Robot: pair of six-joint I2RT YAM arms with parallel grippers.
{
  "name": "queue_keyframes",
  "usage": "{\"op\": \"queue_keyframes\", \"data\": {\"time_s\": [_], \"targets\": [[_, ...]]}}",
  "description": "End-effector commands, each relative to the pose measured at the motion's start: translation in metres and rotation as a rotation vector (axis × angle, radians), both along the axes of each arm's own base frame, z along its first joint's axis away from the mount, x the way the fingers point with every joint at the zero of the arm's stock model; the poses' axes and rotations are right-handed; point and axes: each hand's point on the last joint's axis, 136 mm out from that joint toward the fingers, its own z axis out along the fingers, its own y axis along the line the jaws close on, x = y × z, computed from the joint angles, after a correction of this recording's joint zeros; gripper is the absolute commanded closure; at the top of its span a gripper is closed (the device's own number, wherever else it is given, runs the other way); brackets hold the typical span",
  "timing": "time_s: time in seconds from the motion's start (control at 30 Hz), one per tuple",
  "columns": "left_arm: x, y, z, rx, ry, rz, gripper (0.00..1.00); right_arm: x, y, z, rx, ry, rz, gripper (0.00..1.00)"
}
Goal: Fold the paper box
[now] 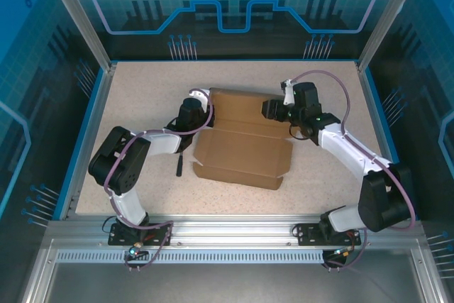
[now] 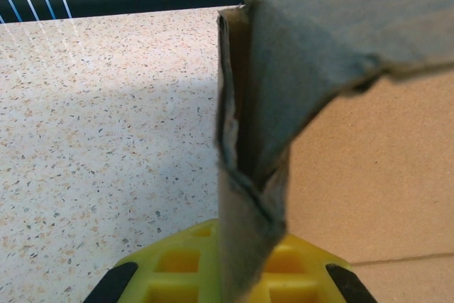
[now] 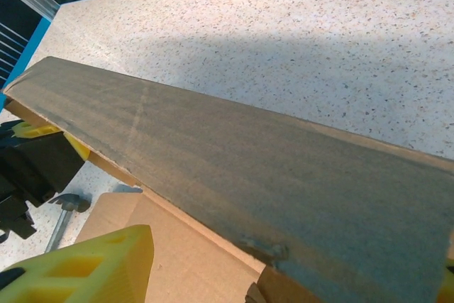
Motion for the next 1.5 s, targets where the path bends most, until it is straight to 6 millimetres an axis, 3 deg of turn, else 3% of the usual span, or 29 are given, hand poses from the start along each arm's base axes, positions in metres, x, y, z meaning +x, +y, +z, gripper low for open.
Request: {"op": "queue_keyframes", "data": {"time_s": [0.0, 0.17, 0.43, 0.77, 0.93, 1.1, 1.3, 1.47], "targets": [[-0.003, -0.003, 0.015, -0.025, -0.032, -0.007, 1.0, -0.002, -0.004, 0.012, 0.007, -0.043, 0.01, 0.38], [-0.003, -0.002, 0.016, -0.024, -0.033, -0.004, 1.0, -0.016, -0.021, 0.0, -0.07, 0.002, -0.026, 0.36], [-0.003, -0.001, 0.016, -0.019, -0.034, -0.001, 1.0, -0.041, -0.043, -0.004, -0.153, 0.025, -0.063, 0.28], [-0.003, -0.002, 0.014, -0.02, -0.028, -0.001, 1.0, -0.073, -0.054, -0.008, -0.172, 0.096, -0.075, 0.17], [-0.004, -0.001, 0.016, -0.022, -0.029, 0.003, 1.0, -0.091, -0.05, -0.039, -0.17, 0.172, -0.062, 0.15], [-0.003, -0.001, 0.018, -0.024, -0.03, 0.002, 1.0, -0.095, -0.048, -0.067, -0.152, 0.21, -0.089, 0.15], [-0.003, -0.001, 0.017, -0.023, -0.031, 0.004, 1.0, -0.088, -0.05, -0.1, -0.138, 0.238, -0.155, 0.16], [-0.003, -0.001, 0.017, -0.025, -0.032, 0.003, 1.0, -0.072, -0.059, -0.115, -0.141, 0.226, -0.225, 0.16]]}}
